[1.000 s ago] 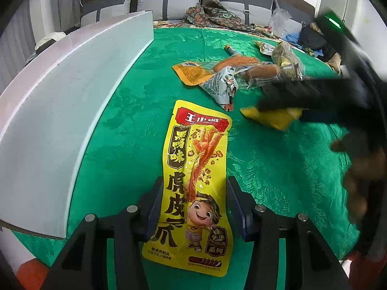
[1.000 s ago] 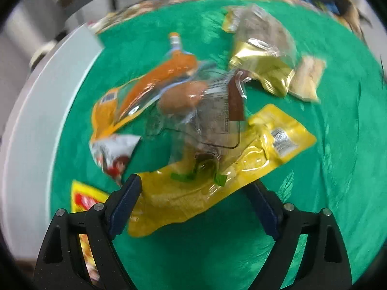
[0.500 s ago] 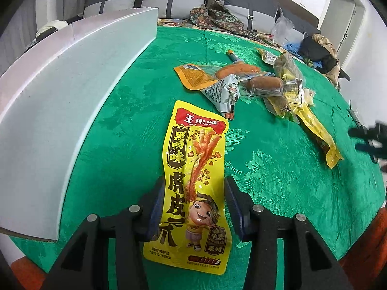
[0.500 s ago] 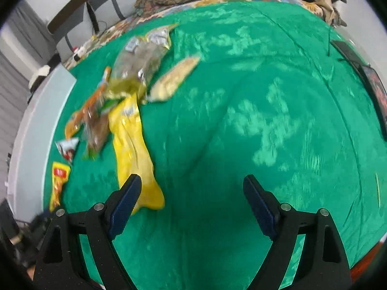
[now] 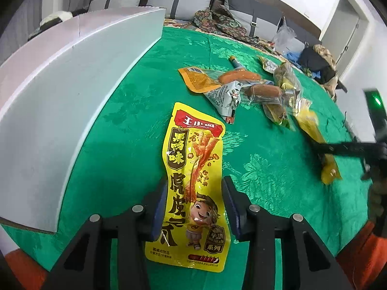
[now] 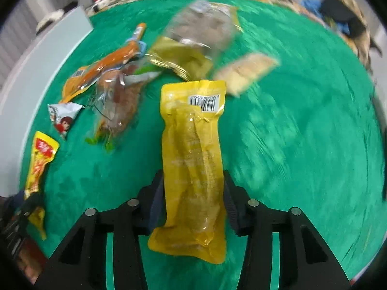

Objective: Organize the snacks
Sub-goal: 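Grasp the yellow vacuum-sealed packet with the right gripper while the left holds its packet, then carry both packets over the white box and open both grippers to drop them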

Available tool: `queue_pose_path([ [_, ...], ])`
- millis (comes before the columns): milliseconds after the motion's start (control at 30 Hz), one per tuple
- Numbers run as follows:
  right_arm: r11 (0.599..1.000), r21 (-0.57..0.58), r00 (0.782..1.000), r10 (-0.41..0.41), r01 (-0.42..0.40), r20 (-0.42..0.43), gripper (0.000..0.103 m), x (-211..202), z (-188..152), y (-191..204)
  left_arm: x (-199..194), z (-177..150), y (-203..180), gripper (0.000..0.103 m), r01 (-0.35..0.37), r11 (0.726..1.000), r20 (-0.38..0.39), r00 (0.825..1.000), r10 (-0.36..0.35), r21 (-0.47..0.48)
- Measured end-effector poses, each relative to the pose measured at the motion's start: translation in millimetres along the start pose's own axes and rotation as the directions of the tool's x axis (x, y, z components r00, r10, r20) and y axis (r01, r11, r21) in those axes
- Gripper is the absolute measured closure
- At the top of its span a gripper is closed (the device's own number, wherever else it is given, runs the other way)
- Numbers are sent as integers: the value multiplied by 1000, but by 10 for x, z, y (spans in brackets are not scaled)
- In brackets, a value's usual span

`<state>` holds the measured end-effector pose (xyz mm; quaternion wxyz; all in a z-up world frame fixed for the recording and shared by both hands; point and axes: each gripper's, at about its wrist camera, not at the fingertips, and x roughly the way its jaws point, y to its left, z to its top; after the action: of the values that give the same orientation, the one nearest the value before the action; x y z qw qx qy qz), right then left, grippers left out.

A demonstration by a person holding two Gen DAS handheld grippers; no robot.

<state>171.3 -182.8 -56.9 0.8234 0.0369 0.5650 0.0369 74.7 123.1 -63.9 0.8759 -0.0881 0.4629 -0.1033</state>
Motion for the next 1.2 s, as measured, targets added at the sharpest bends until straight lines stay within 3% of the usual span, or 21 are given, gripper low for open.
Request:
queue_pose_path([
  [100,987,117,994,105,-106,16,61,-207,-146,-320,-50,0,8,61,36,999,2,999,-36,-26],
  [200,942,250,974,220,-225,45,61,-369,-313,-674,-118,5,2,61,64,997,7,998,-64,-49],
  [333,791,416,891,430,-449,144,61,-467,-487,-1036,-290,41,-32,61,112,990,27,994,-110,-84],
  [400,728,450,852,490,-516,184,61,-497,-532,-1064,-386,65,-46,61,137,986,41,990,-133,-99],
  [533,663,445,792,567,-603,228,61,-602,-446,-827,-683,180,-57,61,196,972,88,979,-186,-126],
  [700,665,330,741,630,-670,233,60,-893,-125,-217,-1174,497,124,61,238,959,176,962,-210,-155],
  [833,662,233,702,677,-712,223,60,-1111,227,367,-1563,869,532,61,188,965,251,958,-140,-180],
  [933,663,149,679,704,-734,209,60,-1258,542,929,-1773,1145,975,61,70,975,285,959,-7,-211],
  [1033,655,81,657,730,-751,190,60,-1306,803,1475,-1823,1307,1380,61,-28,967,276,956,100,-252],
  [1100,656,34,651,740,-754,167,60,-1311,974,1914,-1763,1372,1647,61,-101,955,251,952,174,-278],
  [1200,679,-27,671,729,-733,134,60,-1238,1176,2506,-1630,1423,1966,60,-190,932,202,944,259,-308],
])
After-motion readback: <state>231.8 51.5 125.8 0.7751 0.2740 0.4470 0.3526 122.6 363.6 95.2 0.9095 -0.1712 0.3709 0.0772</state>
